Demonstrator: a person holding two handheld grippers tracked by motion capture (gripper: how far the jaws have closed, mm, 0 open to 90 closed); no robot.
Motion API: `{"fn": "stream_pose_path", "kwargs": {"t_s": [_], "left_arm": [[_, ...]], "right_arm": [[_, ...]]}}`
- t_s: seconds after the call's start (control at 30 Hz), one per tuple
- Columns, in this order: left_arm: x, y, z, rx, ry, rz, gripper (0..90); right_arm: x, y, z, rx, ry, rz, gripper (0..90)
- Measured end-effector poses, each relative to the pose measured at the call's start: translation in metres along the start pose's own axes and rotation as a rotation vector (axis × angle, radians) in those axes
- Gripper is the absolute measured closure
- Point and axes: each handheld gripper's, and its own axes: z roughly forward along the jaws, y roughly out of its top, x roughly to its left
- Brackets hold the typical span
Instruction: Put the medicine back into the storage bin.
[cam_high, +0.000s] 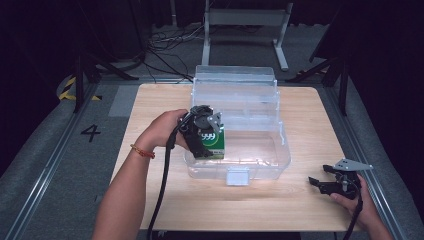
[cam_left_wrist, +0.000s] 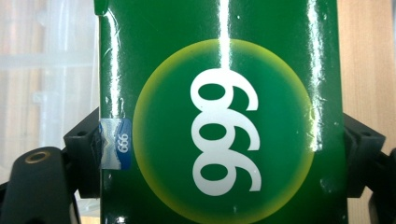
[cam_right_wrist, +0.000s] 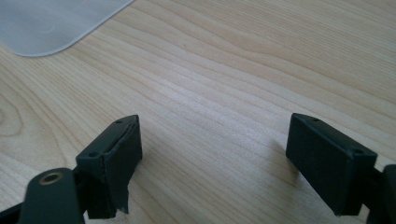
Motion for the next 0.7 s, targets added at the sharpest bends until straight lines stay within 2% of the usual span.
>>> {"fn": "stream_pose_path", "kwargs": {"t_s": [0.13,0.2,0.37,0.4,0.47,0.57,0.7], "left_arm": [[0.002,-0.004,0.012,0.025,-0.010,-0.001,16.1],[0.004,-0.006,0.014,0.001,-0.015,-0.014,16.0],[0.006,-0.008,0.015,-0.018,-0.024,-0.004,15.9],[0.008,-0.008,0.017,0.001,-0.006,-0.006,16.0],[0.009,-0.007,0.022,0.043,0.001,-0.009,15.9],[0.011,-0.008,0.032,0.089,-0.008,-0.012,16.0],[0.014,-0.011,0.045,0.104,-0.022,-0.026,16.0]], "right_arm": [[0.000,0.000,0.000,0.000,0.000,0.000,18.8],[0.000,0.000,0.000,-0.001,0.000,0.001,18.8],[0.000,0.000,0.000,0.000,0.000,0.001,18.7],[0.000,0.000,0.000,0.000,0.000,0.001,18.8],[0.000,0.000,0.000,0.000,0.000,0.000,18.8],[0.000,0.000,0.000,0.000,0.000,0.001,18.8],[0.000,0.000,0.000,-0.001,0.000,0.001,18.8]]}}
